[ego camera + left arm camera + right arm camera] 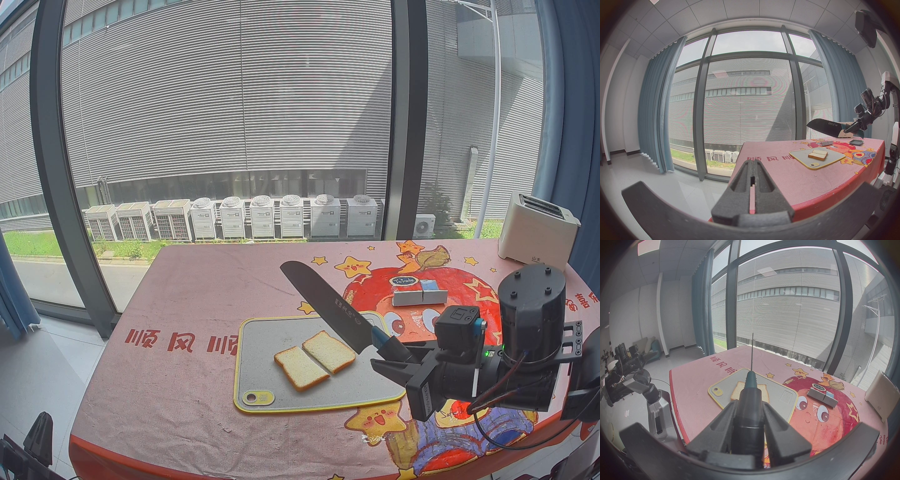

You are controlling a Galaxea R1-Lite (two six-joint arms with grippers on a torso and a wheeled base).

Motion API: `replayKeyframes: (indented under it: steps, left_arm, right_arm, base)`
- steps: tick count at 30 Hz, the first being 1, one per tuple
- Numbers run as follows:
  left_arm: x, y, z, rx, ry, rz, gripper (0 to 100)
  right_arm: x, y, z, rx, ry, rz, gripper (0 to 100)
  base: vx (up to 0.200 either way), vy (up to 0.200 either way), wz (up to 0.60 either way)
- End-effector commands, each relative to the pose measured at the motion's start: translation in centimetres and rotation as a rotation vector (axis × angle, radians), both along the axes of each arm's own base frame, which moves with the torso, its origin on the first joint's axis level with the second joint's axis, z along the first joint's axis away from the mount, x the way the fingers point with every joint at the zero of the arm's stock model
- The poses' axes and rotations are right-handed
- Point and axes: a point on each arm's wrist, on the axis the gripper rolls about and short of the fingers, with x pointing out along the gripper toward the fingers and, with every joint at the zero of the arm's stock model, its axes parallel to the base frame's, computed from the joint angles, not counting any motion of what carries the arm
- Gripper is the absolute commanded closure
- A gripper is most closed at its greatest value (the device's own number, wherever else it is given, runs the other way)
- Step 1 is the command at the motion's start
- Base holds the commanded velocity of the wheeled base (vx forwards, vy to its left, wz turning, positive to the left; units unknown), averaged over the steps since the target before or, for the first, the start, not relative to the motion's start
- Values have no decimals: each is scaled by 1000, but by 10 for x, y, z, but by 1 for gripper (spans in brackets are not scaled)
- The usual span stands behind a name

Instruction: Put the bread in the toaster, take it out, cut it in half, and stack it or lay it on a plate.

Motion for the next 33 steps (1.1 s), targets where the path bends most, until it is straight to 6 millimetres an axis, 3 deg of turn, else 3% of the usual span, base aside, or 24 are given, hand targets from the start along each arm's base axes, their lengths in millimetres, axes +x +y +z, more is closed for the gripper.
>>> replayKeyframes:
  steps: [1,15,33]
  left_arm:
    - [0,0,-5,-1,6,1,100]
    - [0,0,-5,-1,5,1,100]
    - [0,0,-5,-1,5,1,100]
  right_arm:
    - [0,-1,2,5,-5,-2,100]
    - [-8,-10,18,59,-42,-4,100]
    - [-9,-10,11,38,-30,0,100]
  base:
    - [0,0,0]
    - [0,0,0]
    - [0,0,0]
